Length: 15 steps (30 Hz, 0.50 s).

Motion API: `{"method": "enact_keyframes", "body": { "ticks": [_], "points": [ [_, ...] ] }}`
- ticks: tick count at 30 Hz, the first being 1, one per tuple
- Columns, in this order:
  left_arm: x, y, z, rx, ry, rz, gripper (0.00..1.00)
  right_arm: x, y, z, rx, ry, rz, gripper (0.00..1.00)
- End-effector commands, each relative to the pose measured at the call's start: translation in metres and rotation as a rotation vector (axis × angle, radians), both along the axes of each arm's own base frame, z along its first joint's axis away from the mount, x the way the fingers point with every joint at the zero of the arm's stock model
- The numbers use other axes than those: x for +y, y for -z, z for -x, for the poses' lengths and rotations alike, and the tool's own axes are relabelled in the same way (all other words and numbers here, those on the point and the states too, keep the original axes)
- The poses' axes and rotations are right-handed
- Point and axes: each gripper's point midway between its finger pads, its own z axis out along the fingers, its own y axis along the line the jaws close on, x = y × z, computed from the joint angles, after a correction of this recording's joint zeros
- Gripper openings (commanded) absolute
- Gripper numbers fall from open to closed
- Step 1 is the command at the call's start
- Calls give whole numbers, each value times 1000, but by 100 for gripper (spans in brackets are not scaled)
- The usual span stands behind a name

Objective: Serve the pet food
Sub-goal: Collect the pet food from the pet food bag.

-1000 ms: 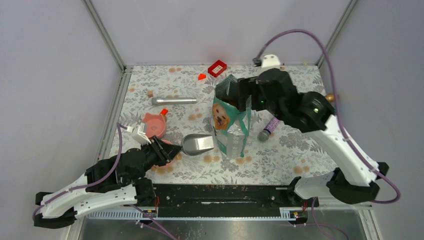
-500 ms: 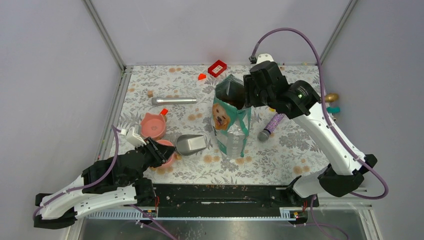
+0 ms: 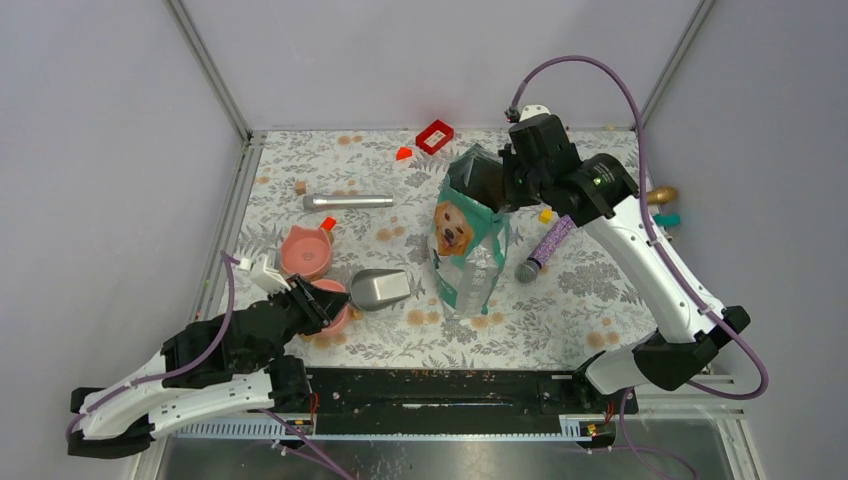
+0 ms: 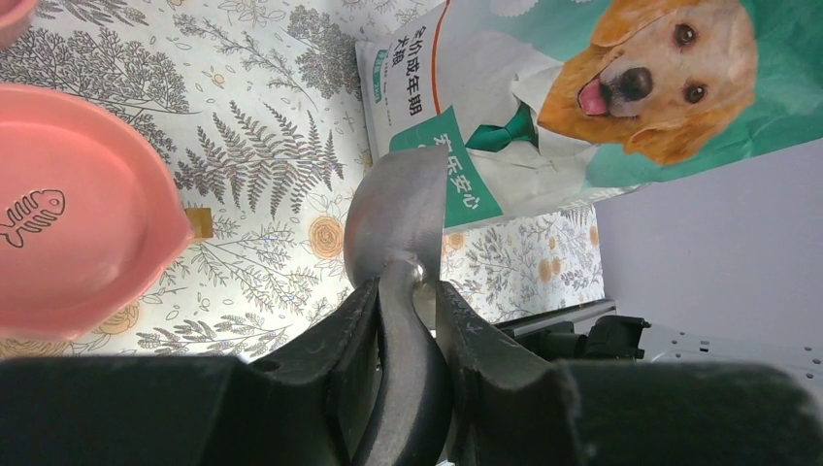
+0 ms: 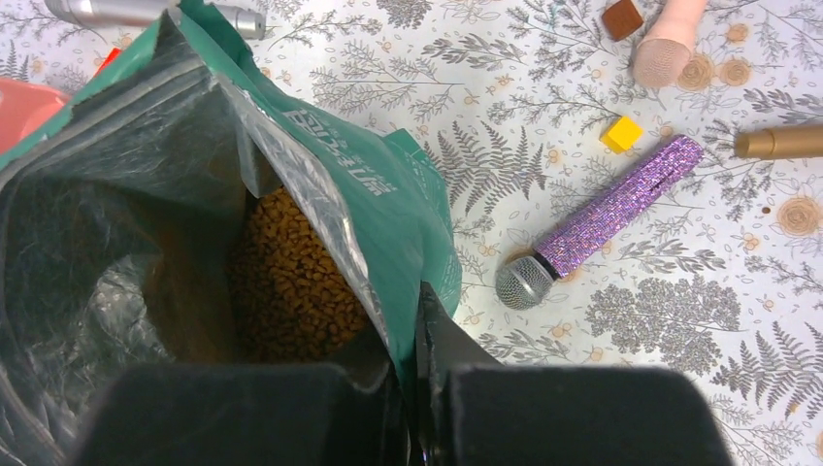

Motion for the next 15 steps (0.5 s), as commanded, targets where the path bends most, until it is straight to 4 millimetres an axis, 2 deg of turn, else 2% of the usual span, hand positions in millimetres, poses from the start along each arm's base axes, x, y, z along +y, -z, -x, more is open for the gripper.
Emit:
{"method": "enact_keyframes", "body": {
  "ticks": [1, 5, 9, 12, 15],
  "points": [
    [5, -39, -3, -81, -7, 88, 0, -27, -22, 3, -61, 40, 70, 0],
    [4, -49, -4, -116, 8, 89, 0, -55, -54, 13, -134, 93, 118, 0],
    [-3, -63, -3, -154, 38, 125, 0, -68, -77, 21, -165, 106, 141, 0],
    [-5, -73, -4, -173, 41, 147, 0, -63, -87, 24, -166, 72, 121, 0],
    [-7, -83, -4, -187, 46, 183, 0, -46, -83, 26, -148, 33, 98, 0]
  ]
}}
